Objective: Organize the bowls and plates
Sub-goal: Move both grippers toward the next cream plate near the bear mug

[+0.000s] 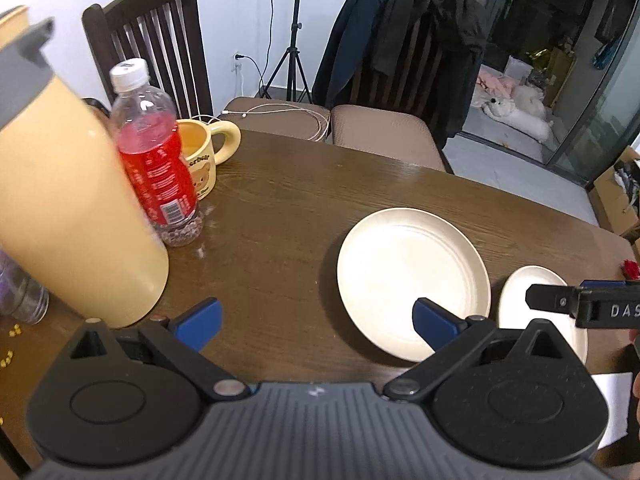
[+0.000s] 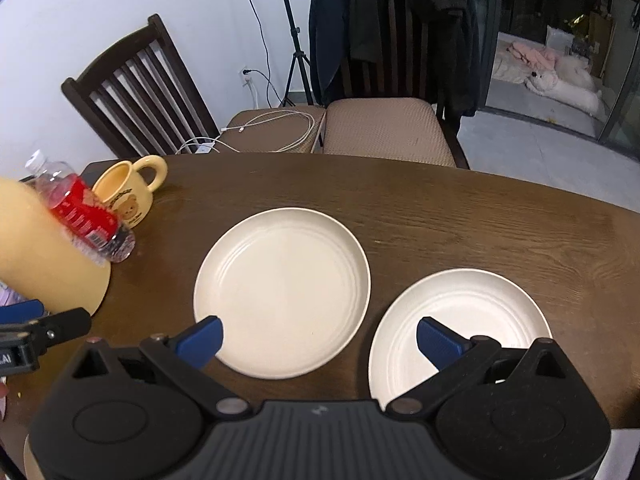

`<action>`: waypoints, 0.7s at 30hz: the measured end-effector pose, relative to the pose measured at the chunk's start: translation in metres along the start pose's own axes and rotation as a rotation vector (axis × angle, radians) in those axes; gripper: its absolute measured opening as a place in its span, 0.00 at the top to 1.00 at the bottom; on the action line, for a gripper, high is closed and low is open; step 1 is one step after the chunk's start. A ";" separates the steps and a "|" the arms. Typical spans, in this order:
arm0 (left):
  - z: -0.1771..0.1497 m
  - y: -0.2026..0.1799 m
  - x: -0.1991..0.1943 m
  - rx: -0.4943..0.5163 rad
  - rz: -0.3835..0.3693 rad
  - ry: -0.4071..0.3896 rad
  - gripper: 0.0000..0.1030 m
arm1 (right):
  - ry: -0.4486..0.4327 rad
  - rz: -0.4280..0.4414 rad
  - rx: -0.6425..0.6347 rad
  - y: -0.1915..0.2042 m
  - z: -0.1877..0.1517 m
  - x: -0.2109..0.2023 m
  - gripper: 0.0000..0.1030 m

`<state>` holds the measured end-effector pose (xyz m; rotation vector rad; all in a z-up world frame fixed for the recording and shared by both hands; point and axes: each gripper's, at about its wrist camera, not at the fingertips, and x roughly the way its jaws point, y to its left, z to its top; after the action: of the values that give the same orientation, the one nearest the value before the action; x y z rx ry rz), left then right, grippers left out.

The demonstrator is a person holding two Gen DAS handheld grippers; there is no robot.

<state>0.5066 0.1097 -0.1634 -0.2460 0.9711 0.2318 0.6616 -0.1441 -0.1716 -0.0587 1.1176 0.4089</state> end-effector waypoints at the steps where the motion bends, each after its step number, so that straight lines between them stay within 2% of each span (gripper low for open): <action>1: 0.002 -0.001 0.007 0.001 0.002 0.005 0.00 | 0.002 0.005 0.002 -0.003 0.004 0.006 0.00; 10: 0.021 -0.007 0.056 -0.015 0.046 0.052 0.00 | 0.043 0.011 0.007 -0.019 0.029 0.057 0.00; 21: 0.027 -0.008 0.119 -0.071 0.068 0.165 0.00 | 0.093 0.022 0.040 -0.038 0.031 0.114 0.03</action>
<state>0.5956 0.1203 -0.2475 -0.3009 1.1374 0.3125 0.7442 -0.1389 -0.2646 -0.0301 1.2191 0.4069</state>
